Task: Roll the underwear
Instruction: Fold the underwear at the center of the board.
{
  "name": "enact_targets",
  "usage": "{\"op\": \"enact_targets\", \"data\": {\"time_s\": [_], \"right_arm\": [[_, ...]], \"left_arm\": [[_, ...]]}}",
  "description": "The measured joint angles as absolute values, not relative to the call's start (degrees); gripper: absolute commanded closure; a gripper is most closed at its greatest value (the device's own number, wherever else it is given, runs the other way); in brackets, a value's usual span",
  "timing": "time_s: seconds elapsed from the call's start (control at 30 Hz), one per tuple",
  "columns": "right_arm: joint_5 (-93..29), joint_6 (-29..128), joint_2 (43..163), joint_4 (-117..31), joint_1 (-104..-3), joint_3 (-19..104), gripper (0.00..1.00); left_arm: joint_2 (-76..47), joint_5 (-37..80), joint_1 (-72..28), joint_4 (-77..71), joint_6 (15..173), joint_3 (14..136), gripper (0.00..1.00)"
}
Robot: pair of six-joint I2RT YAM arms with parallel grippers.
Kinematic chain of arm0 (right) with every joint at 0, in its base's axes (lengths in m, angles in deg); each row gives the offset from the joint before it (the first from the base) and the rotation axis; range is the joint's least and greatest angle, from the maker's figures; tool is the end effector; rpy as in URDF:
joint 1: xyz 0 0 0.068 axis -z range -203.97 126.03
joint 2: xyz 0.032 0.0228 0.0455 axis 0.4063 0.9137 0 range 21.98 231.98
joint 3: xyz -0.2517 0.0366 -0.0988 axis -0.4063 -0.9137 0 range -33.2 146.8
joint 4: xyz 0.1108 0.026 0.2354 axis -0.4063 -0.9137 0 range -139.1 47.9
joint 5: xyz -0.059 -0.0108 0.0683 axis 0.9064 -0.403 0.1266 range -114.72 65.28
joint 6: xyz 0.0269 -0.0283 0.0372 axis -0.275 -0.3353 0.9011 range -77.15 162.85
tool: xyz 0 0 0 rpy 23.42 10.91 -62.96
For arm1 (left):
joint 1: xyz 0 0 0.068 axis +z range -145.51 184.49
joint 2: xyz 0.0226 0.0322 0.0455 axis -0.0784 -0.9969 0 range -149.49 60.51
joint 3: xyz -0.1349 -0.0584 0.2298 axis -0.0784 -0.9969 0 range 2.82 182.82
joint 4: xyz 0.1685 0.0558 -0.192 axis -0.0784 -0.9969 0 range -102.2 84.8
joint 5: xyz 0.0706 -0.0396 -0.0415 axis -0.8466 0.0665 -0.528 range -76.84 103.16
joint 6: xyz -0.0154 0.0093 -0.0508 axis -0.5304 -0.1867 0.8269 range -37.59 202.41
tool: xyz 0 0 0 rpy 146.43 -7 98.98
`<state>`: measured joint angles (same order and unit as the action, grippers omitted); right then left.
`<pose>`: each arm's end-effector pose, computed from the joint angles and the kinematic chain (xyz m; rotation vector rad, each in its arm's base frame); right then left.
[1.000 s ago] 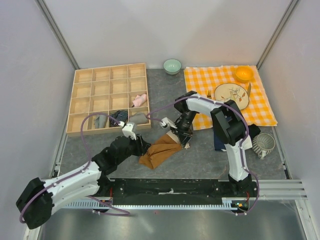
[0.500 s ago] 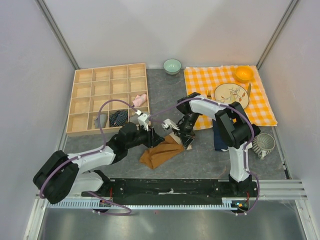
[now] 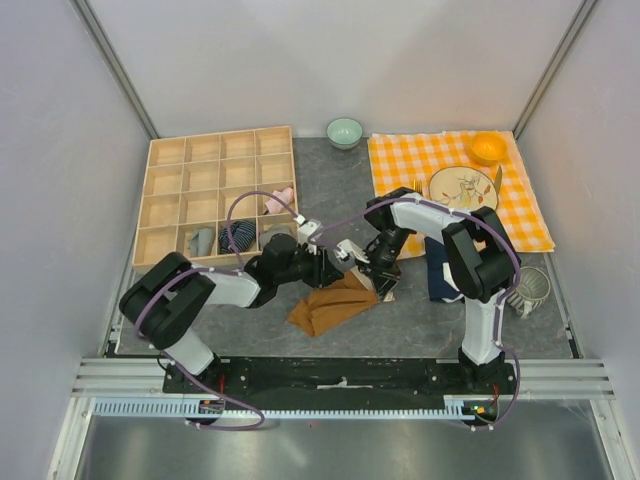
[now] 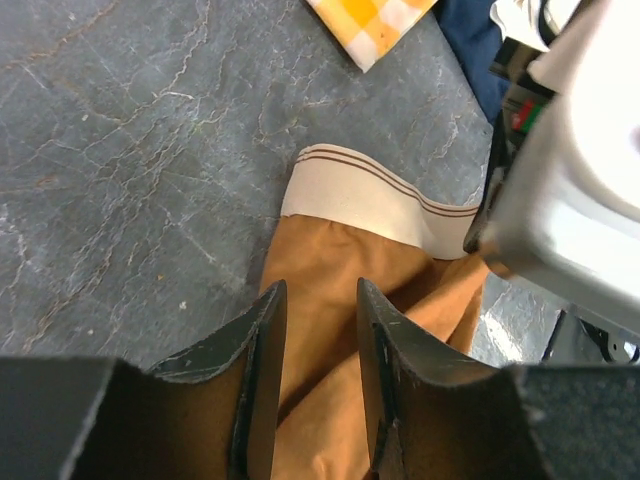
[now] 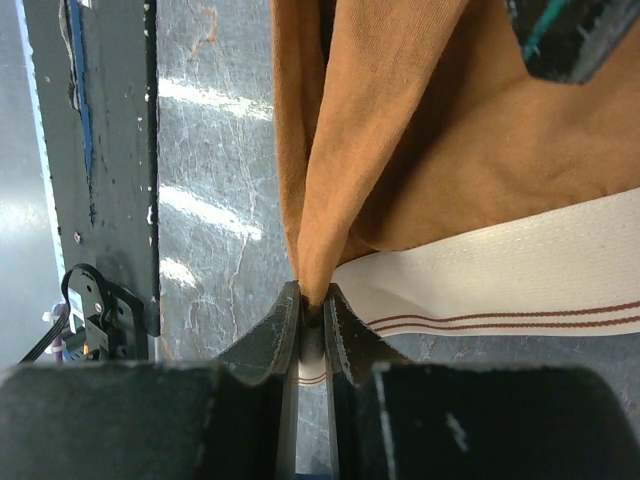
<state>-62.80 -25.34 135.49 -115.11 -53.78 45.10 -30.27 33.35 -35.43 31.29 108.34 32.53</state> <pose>0.2739 0.1821 0.1664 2.0602 -2.0015 -1.0858 0.2163 -0.1971 0.1474 0.5010 2.0833 -1.0615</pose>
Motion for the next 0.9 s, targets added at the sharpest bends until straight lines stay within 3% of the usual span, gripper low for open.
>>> {"op": "enact_targets", "data": {"time_s": [0.3, 0.63, 0.9], "right_arm": [[-62.19, -25.31, 135.32, -114.54, -53.43, 44.8, 0.97], [-61.75, -25.07, 135.27, -114.35, -52.79, 44.66, 0.96], [-61.71, -24.72, 135.27, -114.37, -52.9, 45.45, 0.97]], "left_arm": [[-37.87, 34.88, -35.78, 35.66, 110.35, 36.51, 0.6], [-45.85, 34.77, -37.37, 36.49, 110.51, 40.93, 0.73], [-47.32, 35.97, -37.37, 38.48, 110.53, 41.3, 0.76]]}}
